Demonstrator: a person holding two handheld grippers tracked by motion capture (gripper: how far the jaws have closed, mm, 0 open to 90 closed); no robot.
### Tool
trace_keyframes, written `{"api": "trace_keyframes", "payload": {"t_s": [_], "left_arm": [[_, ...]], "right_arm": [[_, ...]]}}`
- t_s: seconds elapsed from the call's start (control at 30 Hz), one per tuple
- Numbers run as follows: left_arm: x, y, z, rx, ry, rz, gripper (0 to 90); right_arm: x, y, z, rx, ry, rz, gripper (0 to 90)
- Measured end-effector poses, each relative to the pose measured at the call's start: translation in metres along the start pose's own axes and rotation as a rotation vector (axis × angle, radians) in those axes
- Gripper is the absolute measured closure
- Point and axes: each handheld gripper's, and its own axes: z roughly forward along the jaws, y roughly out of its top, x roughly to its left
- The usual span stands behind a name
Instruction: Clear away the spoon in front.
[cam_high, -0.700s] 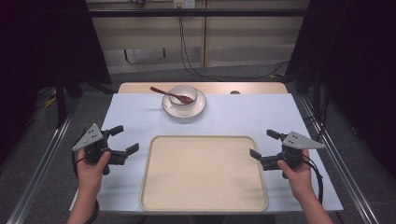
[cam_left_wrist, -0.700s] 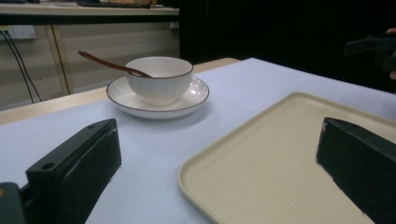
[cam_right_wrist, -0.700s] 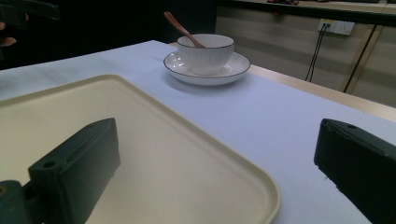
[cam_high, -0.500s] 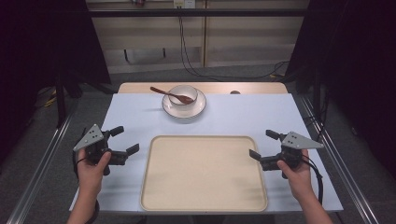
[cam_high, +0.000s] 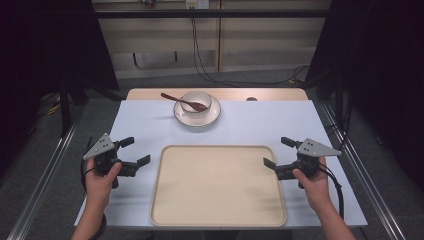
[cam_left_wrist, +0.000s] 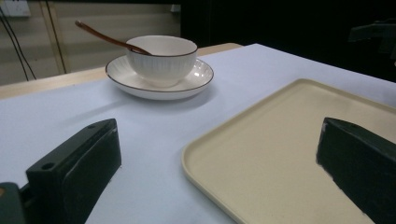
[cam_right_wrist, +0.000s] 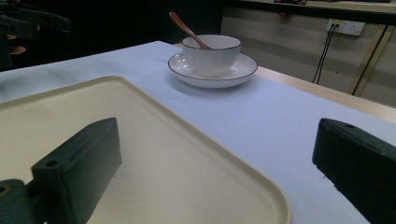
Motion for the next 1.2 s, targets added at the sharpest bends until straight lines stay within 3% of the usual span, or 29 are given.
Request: {"api": "trace_keyframes", "payload": {"t_s": [0.1, 0.2, 0.37, 0.5, 0.7, 0.73, 0.87, 1.0, 1.03, 1.2], "left_arm": [[0.0, 0.003, 0.007, 0.02, 0.023, -0.007, 0.0], [-0.001, 0.007, 0.011, -0.012, 0.021, -0.021, 0.0], [0.001, 0.01, 0.019, -0.007, 0.029, -0.028, 0.0], [0.011, 0.016, 0.027, -0.003, 0.053, -0.054, 0.0], [0.024, 0.027, 0.038, -0.003, 0.102, -0.044, 0.0], [0.026, 0.029, 0.04, -0.011, 0.103, -0.059, 0.0], [0.031, 0.037, 0.047, -0.017, 0.105, -0.044, 0.0], [0.036, 0.042, 0.055, -0.031, 0.108, -0.069, 0.0], [0.037, 0.043, 0.057, -0.026, 0.114, -0.071, 0.0], [0.041, 0.045, 0.067, -0.02, 0.138, -0.086, 0.0]], "right_arm": [[0.001, 0.0, -0.002, -0.003, 0.006, -0.006, 0.8], [0.002, 0.0, -0.003, 0.005, 0.008, -0.029, 0.9], [0.004, 0.001, -0.004, 0.0, 0.01, -0.024, 0.9], [0.004, 0.0, -0.005, 0.008, 0.013, -0.032, 0.8], [0.006, 0.0, -0.005, 0.007, 0.011, -0.027, 1.1], [0.006, 0.0, -0.005, 0.01, 0.013, -0.026, 1.1], [0.006, 0.0, -0.005, 0.002, 0.025, -0.031, 1.1], [0.006, 0.0, -0.006, 0.007, 0.019, -0.023, 1.0], [0.005, 0.001, -0.007, -0.01, 0.032, -0.002, 1.1], [0.004, 0.001, -0.008, -0.008, 0.029, -0.003, 1.1]]}}
